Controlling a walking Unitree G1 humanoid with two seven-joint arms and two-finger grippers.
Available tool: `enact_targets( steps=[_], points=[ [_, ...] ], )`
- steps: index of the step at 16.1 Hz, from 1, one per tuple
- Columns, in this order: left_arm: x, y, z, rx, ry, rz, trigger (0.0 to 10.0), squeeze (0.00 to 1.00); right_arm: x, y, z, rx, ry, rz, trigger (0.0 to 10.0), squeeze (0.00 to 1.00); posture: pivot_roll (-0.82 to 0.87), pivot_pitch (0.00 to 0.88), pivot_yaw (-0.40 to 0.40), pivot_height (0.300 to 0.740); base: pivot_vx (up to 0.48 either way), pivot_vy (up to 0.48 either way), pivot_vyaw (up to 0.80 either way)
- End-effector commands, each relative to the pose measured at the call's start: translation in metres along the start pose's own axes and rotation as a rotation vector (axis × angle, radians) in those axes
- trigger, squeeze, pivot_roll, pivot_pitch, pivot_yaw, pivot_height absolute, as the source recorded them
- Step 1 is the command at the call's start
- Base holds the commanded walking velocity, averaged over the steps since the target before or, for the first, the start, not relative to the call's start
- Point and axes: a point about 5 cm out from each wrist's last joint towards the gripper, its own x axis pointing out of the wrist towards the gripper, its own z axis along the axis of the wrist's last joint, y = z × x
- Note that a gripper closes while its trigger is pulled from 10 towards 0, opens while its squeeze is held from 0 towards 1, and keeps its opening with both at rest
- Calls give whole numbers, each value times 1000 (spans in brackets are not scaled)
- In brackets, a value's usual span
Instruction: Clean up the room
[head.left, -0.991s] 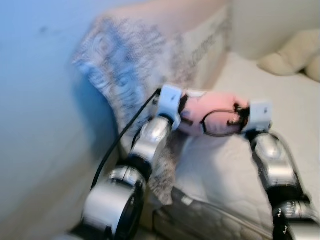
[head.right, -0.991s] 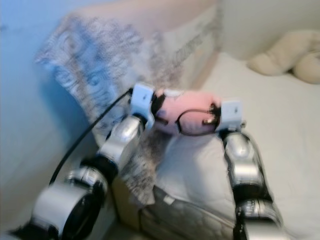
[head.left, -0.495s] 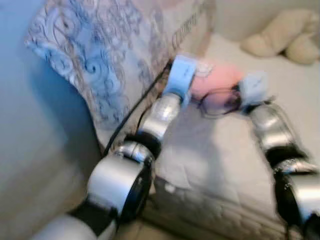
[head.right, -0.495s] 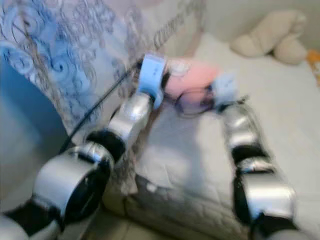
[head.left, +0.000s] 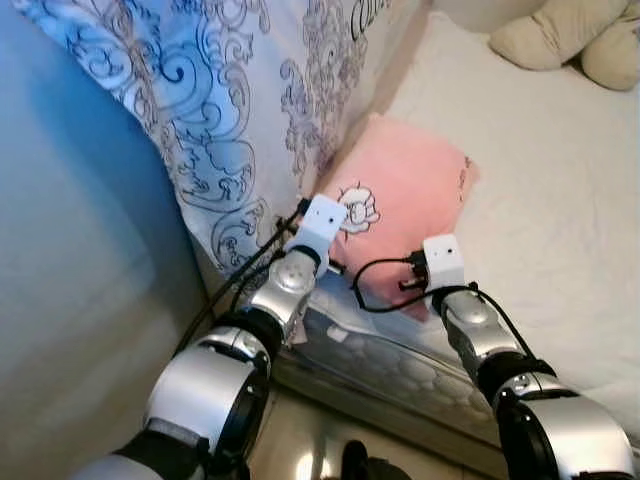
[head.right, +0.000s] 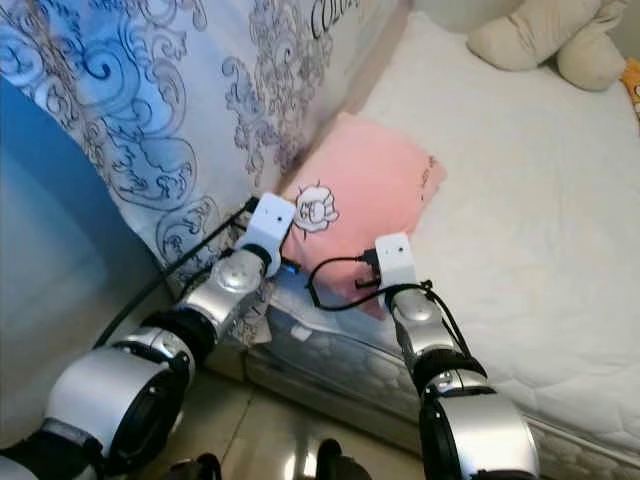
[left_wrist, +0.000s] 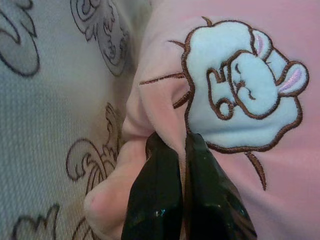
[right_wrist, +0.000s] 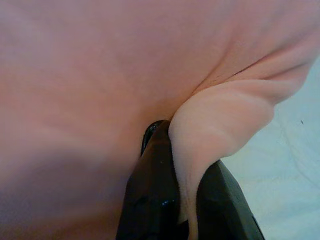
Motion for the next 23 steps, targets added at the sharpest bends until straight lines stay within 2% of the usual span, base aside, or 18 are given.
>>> enact_targets(
  steps=[1, 3, 4, 5, 6, 7, 8, 10, 12, 14, 16, 17, 18, 19, 21, 23],
  points=[
    [6, 18, 30, 8, -95, 69, 10000, 0, 0, -6, 1, 36, 9, -8, 10000, 0, -39, 322, -106, 740, 0, 0, 0],
    [8, 24, 42, -29, -129, 84, 10000, 0, 3, -9, 14, 26, -18, -4, 10000, 0, -22, 314, -105, 740, 0, 0, 0],
    [8, 21, 43, -33, -137, 78, 10000, 0, 4, -12, 20, 14, -25, -22, 10000, 0, -20, 312, -107, 740, 0, 0, 0],
    [8, 18, 39, -26, -127, 66, 10000, 0, 5, -14, 21, 33, -18, -32, 10000, 369, -18, 306, -109, 740, 0, 0, 0],
    [7, 18, 38, -18, -124, 66, 10000, 0, 5, -14, 20, 40, -17, -33, 10000, 369, -18, 306, -109, 740, 0, 0, 0],
    [6, 20, 32, -27, -101, 66, 10000, 16, 5, -7, 18, 30, -6, -7, 10000, 1000, -12, 304, -104, 740, 0, 0, 0],
    [6, 17, 27, -53, -83, 43, 10000, 961, 4, -2, 11, -2, 17, 25, 10000, 1000, -3, 311, -102, 740, 0, 0, 0],
    [5, 5, 23, -54, -74, 2, 10000, 1000, 3, -6, 6, 8, 35, 4, 10000, 1000, -1, 312, -111, 740, 0, 0, 0],
    [4, 7, 17, -79, -55, 16, 10000, 1000, 3, -1, 7, 22, 33, 42, 10000, 1000, 4, 292, -107, 740, 0, 0, 0],
    [3, 15, 12, -92, -43, 47, 10000, 1000, 4, 3, 11, 42, 5, 59, 10000, 1000, 26, 258, -94, 740, 0, 0, 0],
    [1, 19, 7, -114, -50, 56, 10000, 1000, 4, -4, 19, 93, -48, 21, 10000, 1000, 39, 224, -87, 740, 0, 0, 0],
    [0, 26, 7, -132, -67, 77, 10000, 1000, 4, -7, 23, 114, -77, 12, 10000, 1000, 51, 187, -82, 740, 0, 0, 0],
    [-1, 34, 10, -176, -101, 91, 10000, 1000, 3, -2, 17, 128, -67, 56, 10000, 1000, 62, 147, -80, 740, 0, 0, 0],
    [-1, 35, 10, -194, -117, 81, 10000, 1000, -1, -1, 5, 125, -59, 56, 10000, 1000, 96, 97, -82, 740, 0, 0, 0],
    [-3, 22, 4, -174, -112, 11, 10000, 1000, -7, -10, -6, 155, -86, -10, 10000, 1000, 110, 6, -69, 740, 0, 0, 0],
    [-6, 14, -4, -149, -96, -36, 10000, 1000, -12, -17, -10, 219, -137, -56, 10000, 1000, 116, 0, -59, 740, 0, 0, 0]
  ],
)
